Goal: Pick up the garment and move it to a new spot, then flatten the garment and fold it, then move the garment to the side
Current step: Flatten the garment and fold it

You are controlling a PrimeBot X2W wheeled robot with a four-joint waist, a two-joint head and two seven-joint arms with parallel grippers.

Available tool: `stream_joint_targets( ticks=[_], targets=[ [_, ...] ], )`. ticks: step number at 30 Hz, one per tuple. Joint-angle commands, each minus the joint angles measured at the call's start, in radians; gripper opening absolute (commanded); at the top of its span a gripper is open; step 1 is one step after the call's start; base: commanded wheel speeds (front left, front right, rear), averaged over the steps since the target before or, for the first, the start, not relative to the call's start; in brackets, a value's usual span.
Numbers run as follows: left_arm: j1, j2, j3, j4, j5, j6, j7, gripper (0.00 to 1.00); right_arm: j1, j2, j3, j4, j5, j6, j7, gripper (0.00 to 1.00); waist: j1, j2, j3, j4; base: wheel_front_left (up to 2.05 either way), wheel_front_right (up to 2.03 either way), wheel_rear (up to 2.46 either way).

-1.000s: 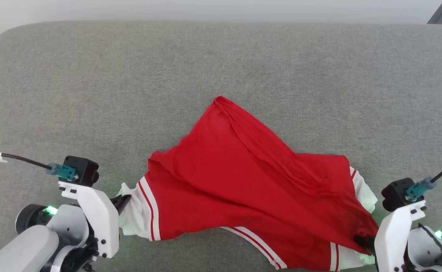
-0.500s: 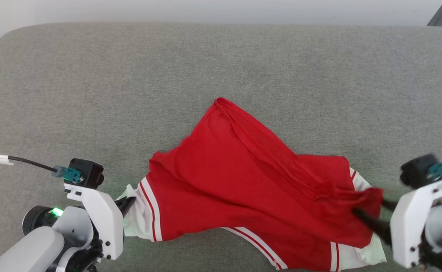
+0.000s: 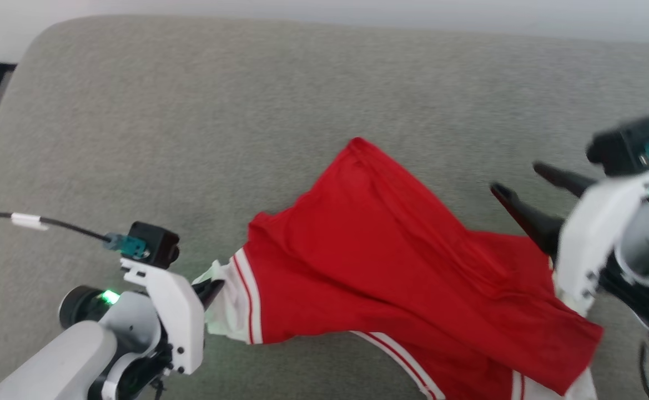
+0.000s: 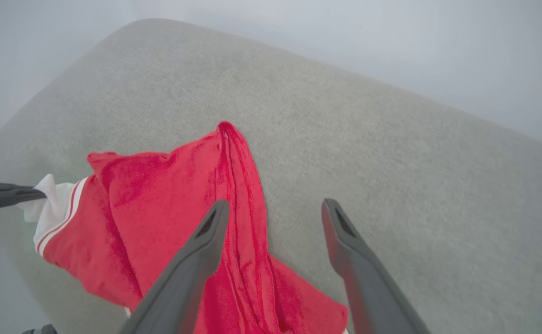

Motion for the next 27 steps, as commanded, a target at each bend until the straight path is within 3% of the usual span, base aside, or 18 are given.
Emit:
stream_joint_targets(
  ticks=[1, 9, 20, 27],
  targets=[
    [-0.018, -0.009, -0.005, 0.003, 0.008, -0.006, 0.004, 0.0, -0.03, 0.007, 0.014, 0.028, 0.001, 0.0, -0.018, 1.0, 0.0, 0.0, 0.014, 0.025, 0.0, 0.0, 0.0],
    [-0.096, -0.082, -0.045, 0.044, 0.038, -0.054, 0.018, 0.0, -0.25, -0.004, 0.174, 0.31, 0.032, 0.0, -0.107, 1.0, 0.0, 0.0, 0.051, 0.13, 0.0, 0.0, 0.0],
    [-0.179, -0.18, -0.086, 0.128, 0.054, -0.124, 0.005, 0.0, -0.469, -0.025, 0.393, 0.697, 0.083, 0.0, -0.107, 1.0, 0.0, 0.0, 0.104, 0.248, 0.0, 0.0, 0.0],
    [-0.206, -0.221, -0.097, 0.191, 0.054, -0.157, -0.013, 0.0, -0.503, -0.002, 0.559, 0.907, 0.14, 0.0, -0.069, 1.0, 0.0, 0.0, 0.127, 0.287, 0.0, 0.0, 0.0]
  ],
)
